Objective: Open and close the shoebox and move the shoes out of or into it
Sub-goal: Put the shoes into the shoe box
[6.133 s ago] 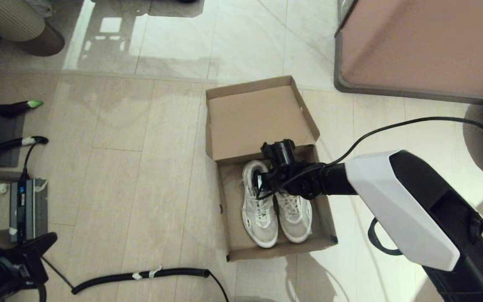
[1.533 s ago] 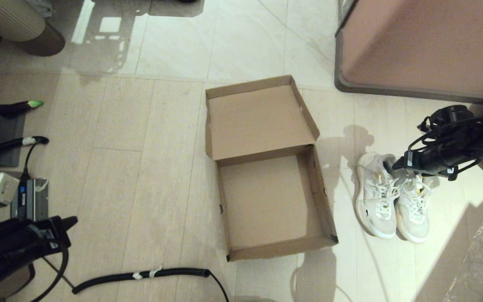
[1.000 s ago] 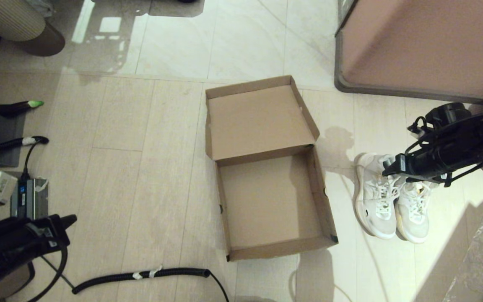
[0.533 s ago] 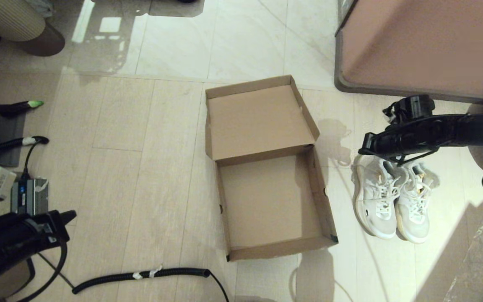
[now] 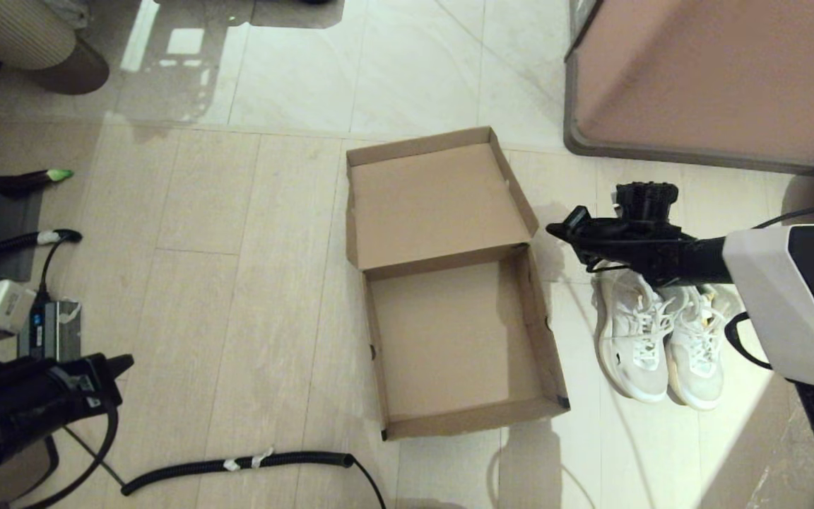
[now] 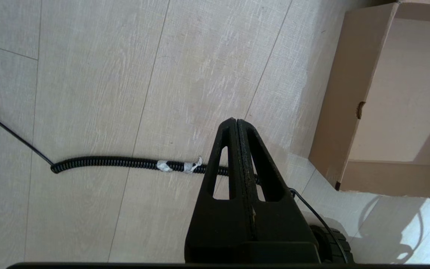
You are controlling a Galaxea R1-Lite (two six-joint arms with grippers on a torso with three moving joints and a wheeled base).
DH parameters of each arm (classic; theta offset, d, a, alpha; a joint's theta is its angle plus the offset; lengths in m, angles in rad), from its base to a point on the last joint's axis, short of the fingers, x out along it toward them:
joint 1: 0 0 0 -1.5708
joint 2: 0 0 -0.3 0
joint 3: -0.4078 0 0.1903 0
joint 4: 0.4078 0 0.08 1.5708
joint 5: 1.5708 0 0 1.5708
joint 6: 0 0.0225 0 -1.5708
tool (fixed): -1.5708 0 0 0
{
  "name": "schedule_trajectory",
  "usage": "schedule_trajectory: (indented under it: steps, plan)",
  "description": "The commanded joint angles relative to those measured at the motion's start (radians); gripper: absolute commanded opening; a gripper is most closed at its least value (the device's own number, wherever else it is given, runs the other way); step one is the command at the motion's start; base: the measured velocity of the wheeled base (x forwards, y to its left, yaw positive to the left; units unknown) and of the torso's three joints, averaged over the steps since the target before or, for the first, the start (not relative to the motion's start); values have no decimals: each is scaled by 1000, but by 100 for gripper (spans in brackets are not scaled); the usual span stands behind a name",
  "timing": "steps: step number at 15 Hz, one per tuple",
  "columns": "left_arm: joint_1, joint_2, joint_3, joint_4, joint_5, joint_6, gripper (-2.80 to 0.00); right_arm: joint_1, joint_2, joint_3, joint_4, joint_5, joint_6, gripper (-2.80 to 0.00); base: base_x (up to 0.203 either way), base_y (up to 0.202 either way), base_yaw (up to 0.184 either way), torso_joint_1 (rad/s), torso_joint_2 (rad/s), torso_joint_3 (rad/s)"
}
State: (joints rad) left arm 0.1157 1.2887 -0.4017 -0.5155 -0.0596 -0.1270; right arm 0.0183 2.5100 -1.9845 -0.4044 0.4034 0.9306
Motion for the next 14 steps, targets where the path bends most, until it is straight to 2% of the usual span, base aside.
schedule_trajectory:
  steps: [1,3,4,11,14]
  plan:
    - [-1,-2,-2,-3,0,0,-280,22,58,-1,-140,5,187,-280,0,0,0,0,0,0]
    - [-1,-1,-23,-3,2,1,-280,45,65,-1,-234,32,322,-280,0,0,0,0,0,0]
    - [-1,1,-36,-3,4,1,-280,56,79,-1,-265,68,335,-280,0,0,0,0,0,0]
    - [-1,4,-43,-1,6,0,-280,92,107,4,-196,88,319,-280,0,0,0,0,0,0]
    - [-1,7,-43,-3,6,0,-280,87,107,39,-143,137,223,-280,0,0,0,0,0,0]
